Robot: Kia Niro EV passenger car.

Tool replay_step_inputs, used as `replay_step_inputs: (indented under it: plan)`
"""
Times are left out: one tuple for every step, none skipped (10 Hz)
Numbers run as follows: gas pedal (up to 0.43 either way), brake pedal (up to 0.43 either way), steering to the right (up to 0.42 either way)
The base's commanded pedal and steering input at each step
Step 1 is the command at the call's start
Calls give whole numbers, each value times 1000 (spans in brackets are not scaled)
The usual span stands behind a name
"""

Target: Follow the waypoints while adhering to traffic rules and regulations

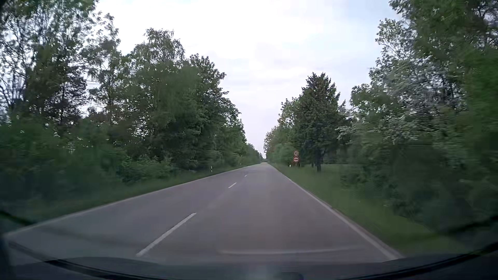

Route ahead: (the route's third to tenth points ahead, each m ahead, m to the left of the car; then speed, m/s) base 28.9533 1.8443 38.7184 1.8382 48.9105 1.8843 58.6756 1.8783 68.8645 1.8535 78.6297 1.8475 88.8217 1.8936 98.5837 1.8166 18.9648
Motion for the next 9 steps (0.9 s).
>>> replay_step_inputs:
  plan:
    - [110,0,0]
    - [110,0,0]
    - [110,0,-1]
    - [110,0,0]
    - [110,0,0]
    - [110,0,0]
    - [110,0,-1]
    - [130,0,-1]
    - [150,0,0]
